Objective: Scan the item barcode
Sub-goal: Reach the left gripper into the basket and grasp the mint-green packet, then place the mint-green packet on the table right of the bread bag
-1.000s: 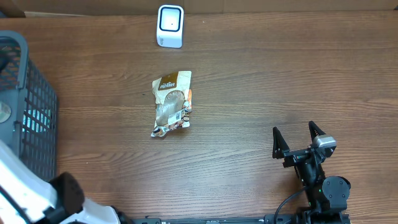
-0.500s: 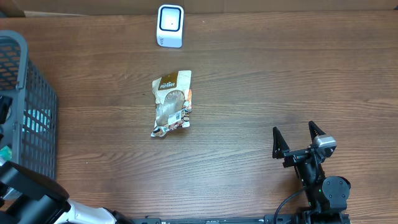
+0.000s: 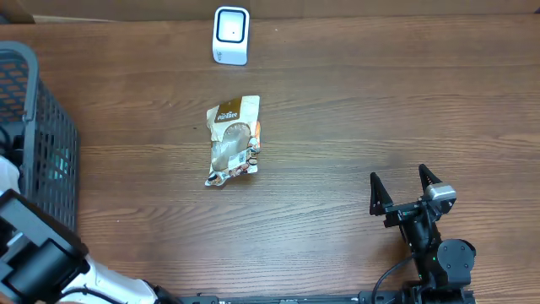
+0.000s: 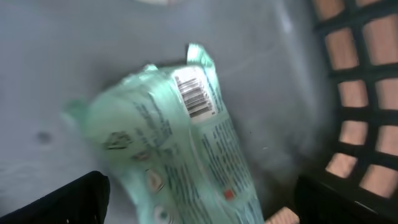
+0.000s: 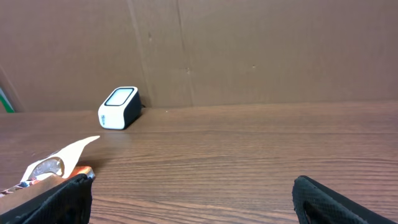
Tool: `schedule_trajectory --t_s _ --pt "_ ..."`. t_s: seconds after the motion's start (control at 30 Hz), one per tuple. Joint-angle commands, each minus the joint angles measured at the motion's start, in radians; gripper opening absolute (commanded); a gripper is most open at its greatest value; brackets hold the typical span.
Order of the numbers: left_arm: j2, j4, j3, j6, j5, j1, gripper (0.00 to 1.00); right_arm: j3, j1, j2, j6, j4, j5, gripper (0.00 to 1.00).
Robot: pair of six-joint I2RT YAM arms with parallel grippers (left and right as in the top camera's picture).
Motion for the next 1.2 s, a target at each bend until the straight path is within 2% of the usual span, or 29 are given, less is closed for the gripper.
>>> schedule_trajectory --t_s 0.0,0.1,0.13,0.17,0.23,0.33,0.47,0.67,0.87,1.03,1.17 --pt "0.093 0.01 -0.008 -0.003 -0.003 -0.005 0.95 -0.01 -0.003 -0.007 0.001 0.004 0.005 1.0" --pt "0.135 0.013 -0.008 -0.003 -0.003 -0.005 0.92 -0.01 -0.003 -0.007 0.001 0.004 0.005 1.0" --pt "0.149 0.012 -0.008 -0.003 -0.002 -0.005 0.79 -0.01 -0.003 -0.007 0.001 0.004 0.005 1.0" --pt "0.15 0.01 -0.008 -0.002 -0.002 -0.005 0.7 -0.01 -0.003 -0.007 0.001 0.004 0.005 1.0" --pt "0.148 0.011 -0.007 -0.003 -0.001 -0.005 0.38 -0.01 -0.003 -0.007 0.001 0.004 0.005 1.0" --pt "0.146 -0.004 -0.003 0.0 0.002 -0.003 0.04 -0.01 -0.003 -0.007 0.001 0.004 0.005 1.0" --pt "0.132 -0.091 0.072 0.002 0.007 -0.002 0.04 -0.01 -0.003 -0.007 0.001 0.004 0.005 1.0" --pt "0.063 -0.305 0.324 0.039 0.011 0.016 0.04 -0.01 -0.003 -0.007 0.001 0.004 0.005 1.0" --pt "-0.135 -0.502 0.645 0.121 0.112 0.013 0.04 -0.01 -0.003 -0.007 0.001 0.004 0.005 1.0" --pt "-0.325 -0.573 0.703 0.149 0.126 -0.036 0.04 -0.01 -0.003 -0.007 0.001 0.004 0.005 1.0" --pt "-0.42 -0.648 0.703 0.22 0.137 -0.179 0.04 -0.01 -0.003 -0.007 0.001 0.004 0.005 1.0"
